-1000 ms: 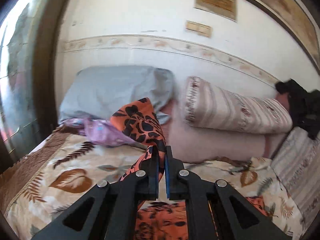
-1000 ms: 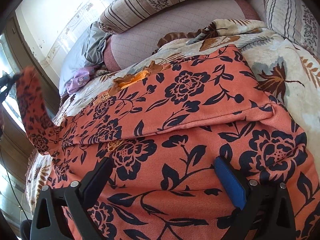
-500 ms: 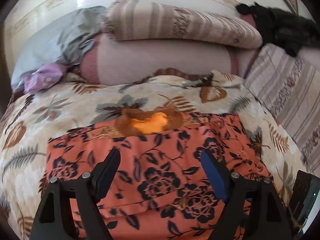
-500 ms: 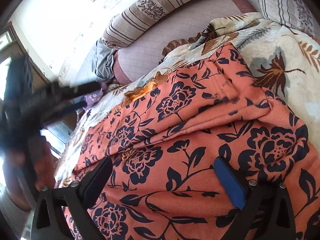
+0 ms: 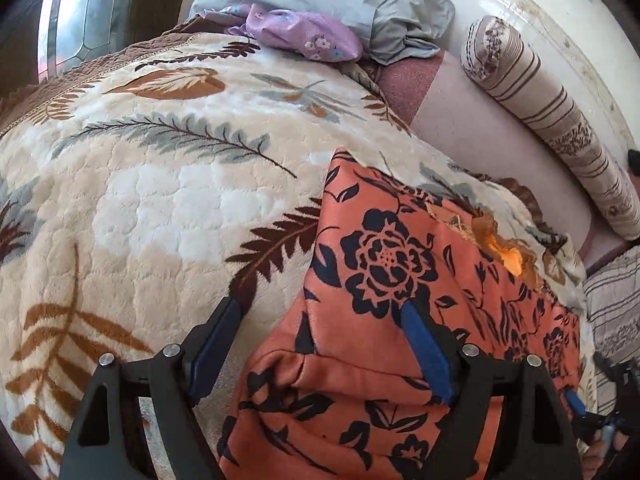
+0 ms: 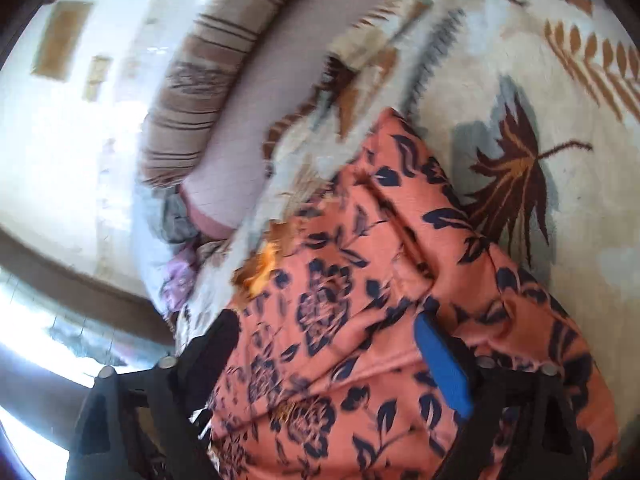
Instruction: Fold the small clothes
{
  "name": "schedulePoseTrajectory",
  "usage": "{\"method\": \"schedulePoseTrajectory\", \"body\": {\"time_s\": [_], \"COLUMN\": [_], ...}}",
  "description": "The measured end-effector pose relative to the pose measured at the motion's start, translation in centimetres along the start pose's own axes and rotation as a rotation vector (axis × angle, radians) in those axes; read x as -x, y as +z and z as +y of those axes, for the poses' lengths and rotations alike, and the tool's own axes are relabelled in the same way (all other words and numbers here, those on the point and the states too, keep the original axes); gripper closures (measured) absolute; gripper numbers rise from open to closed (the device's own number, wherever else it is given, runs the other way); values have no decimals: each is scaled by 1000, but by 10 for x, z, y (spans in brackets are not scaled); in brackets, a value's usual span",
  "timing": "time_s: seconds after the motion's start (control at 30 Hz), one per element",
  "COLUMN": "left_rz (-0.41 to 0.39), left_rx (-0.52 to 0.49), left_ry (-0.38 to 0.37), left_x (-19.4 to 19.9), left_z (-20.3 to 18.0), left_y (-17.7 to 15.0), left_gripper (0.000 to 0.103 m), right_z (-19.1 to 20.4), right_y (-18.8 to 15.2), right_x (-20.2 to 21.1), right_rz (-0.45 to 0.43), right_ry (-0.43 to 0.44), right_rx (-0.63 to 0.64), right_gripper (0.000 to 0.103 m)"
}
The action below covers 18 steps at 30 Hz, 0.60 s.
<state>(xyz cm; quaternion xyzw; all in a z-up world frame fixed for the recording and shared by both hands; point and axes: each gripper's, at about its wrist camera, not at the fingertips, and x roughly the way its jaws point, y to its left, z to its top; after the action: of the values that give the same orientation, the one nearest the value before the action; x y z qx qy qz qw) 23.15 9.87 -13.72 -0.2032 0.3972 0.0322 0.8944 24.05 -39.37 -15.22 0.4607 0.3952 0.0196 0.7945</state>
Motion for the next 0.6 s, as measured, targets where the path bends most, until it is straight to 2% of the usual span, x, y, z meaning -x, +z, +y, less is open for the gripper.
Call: {"method": "schedulePoseTrajectory", "body": {"time_s": [0.1,0.17,0.2,0.23,0.27,0.33,0.4,0.43,0.47,0.5,0.53,0.6], "left_rz": [-30,4,38,64,63,39,-27,-66,-89,-91,-64,101], "left_rx": [-52,-91,-104,-109,-114,-106,-78,-77,-88,-113,-151,-225], "left_ry": [-15,-3,4,15,21,28,7,-1,-4,0,18,86], "left_x": [6,-1,-6,-12,-12,-5,10,18,22,22,15,-16], "left_z": [-13,-20,-17,-17,-15,-13,-12,-13,-16,-20,-24,-27], "left_y": [1,-2,-4,-6,-7,-5,0,2,3,2,-1,-12], "left_gripper": [20,20,20,20,20,20,20,20,20,20,20,20], "right_z": [-3,4,8,18,27,54,74,73,64,49,22,16], "right_y": [6,10,13,15,16,14,2,-6,-11,-15,-16,-18], "right_x": [-11,-14,-14,-13,-8,16,36,38,31,17,-1,13], "right_rz": [-17,-19,-16,-13,-30,-101,-162,-170,-146,-83,21,-46], "right_ry": [-53,-97,-119,-168,-203,-224,-254,-298,-354,-415,-453,-362], "right_rx": [-50,-55,-35,16,59,168,283,324,350,353,305,310], "right_gripper": [35,35,54,79,98,98,97,95,91,70,53,50]}}
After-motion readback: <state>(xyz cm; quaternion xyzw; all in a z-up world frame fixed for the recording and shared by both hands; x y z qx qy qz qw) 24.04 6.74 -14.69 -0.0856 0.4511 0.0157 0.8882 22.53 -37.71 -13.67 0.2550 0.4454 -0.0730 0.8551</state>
